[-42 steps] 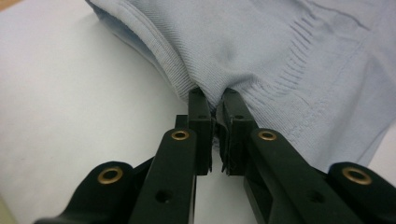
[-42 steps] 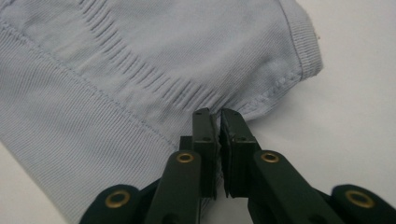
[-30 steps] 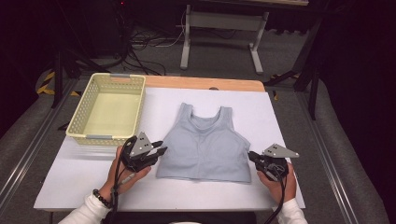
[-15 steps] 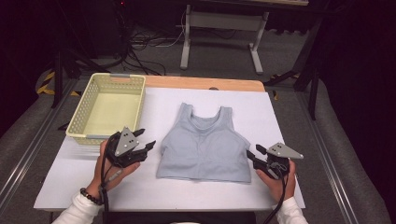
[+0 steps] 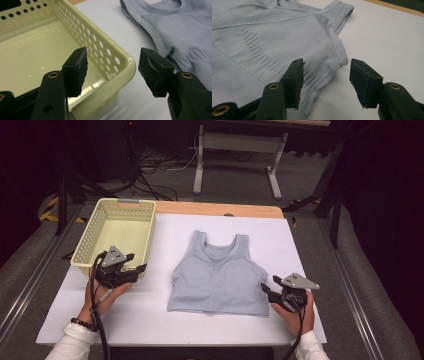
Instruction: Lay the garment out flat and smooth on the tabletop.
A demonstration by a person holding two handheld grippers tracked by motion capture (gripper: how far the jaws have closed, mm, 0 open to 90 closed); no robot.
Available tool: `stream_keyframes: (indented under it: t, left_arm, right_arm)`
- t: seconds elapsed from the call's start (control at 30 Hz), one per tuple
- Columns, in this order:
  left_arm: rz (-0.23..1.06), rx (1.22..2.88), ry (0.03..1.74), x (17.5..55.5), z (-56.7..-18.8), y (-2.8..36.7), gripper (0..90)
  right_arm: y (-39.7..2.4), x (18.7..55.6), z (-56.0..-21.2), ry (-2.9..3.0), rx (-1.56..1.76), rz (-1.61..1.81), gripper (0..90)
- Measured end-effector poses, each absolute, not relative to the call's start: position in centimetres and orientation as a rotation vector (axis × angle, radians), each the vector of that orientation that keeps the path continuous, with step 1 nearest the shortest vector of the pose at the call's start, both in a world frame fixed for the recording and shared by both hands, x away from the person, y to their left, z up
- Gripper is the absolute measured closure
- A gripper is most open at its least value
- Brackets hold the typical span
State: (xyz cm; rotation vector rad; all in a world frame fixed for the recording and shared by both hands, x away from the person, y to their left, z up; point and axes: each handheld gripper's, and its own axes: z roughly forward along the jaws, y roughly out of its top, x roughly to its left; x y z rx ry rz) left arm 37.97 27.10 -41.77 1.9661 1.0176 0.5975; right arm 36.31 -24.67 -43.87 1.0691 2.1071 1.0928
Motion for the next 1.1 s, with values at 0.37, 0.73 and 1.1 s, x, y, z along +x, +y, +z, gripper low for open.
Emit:
stream_keyframes:
  t: [0.37, 0.73, 1.1]
  left_arm:
    - [0.609, 2.006, 1.039, 38.5, -42.3, 26.6, 55.2]
    - [0.595, 2.04, 1.019, 37.5, -42.0, 25.7, 64.7]
    - [0.606, 2.046, 1.003, 37.2, -42.0, 25.7, 64.5]
  right_arm:
    - [-24.4, 36.4, -44.1, 2.135, 1.05, 1.07, 45.4]
    - [-24.5, 36.4, -44.1, 2.137, 1.049, 1.066, 45.3]
    - [-24.6, 36.5, -44.1, 2.134, 1.054, 1.066, 45.0]
